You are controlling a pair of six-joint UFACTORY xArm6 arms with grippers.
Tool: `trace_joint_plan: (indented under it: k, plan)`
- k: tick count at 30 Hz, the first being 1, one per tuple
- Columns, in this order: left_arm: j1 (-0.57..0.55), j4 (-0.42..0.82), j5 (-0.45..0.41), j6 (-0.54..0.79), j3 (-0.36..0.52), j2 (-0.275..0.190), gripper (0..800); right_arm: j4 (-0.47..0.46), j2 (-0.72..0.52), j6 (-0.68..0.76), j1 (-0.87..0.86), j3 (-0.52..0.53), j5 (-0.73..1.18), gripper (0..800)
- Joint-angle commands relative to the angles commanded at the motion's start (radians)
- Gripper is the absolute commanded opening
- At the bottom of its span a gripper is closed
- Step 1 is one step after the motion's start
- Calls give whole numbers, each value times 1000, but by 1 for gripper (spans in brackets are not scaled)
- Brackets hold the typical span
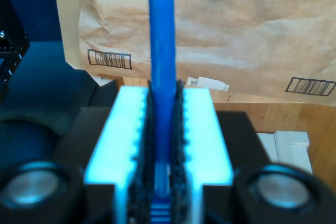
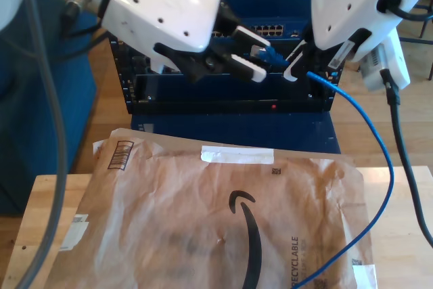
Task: Grab the cable and plug it in
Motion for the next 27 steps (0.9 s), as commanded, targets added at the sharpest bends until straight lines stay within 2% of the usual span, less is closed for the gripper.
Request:
trace_joint_plan:
  k: [4,17,27]
  plan:
    - [23,-40,6,2,12,3,321,0,0,0,-2,-2,0,4]
    - [25,-60,14,5,20,9,287,2,0,0,0,-2,0,4]
    - [25,-104,15,8,43,11,286,2,0,0,-2,-2,0,4]
